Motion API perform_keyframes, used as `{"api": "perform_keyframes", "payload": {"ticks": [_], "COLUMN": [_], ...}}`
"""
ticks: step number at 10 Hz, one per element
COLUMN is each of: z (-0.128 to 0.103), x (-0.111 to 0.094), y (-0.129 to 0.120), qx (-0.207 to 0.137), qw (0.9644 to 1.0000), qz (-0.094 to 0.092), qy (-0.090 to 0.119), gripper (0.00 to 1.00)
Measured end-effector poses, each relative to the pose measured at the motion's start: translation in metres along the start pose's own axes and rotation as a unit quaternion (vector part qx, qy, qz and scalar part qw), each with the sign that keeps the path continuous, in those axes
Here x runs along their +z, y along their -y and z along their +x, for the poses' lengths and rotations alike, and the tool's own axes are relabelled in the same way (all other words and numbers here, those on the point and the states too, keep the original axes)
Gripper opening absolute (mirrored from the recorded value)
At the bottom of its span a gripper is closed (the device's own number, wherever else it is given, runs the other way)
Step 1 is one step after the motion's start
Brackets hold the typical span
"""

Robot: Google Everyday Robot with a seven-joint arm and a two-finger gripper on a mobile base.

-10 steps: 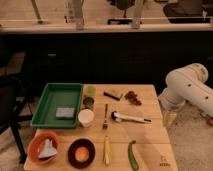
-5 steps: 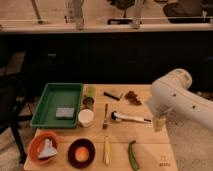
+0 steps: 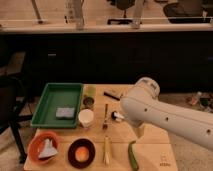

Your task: Place apple in plastic cup

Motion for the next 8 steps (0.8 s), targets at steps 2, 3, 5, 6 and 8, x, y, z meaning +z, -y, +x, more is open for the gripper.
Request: {"api": "perform_keyframes", "payload": {"ticks": [2,3,5,6,8], "z": [-0.032,-0.044,-0.069,-0.074,-0.078], "x": [-0.003,-0.005,-0.009,-0.011,-0.011], "y": [-0.001,-0.004,-0.009,-0.010,-0.012], "qx": [-0.117,-0.159,-0.242,-0.258,-0.273], "qw": [0.9927,0.9865,0.9682,0.9636,0.9592], "qz": [0.012,0.015,0.023,0.025,0.027], "qy": [0.025,0.037,0.061,0.066,0.069], "gripper": [0.80,0.80,0.80,0.80,0.80]}}
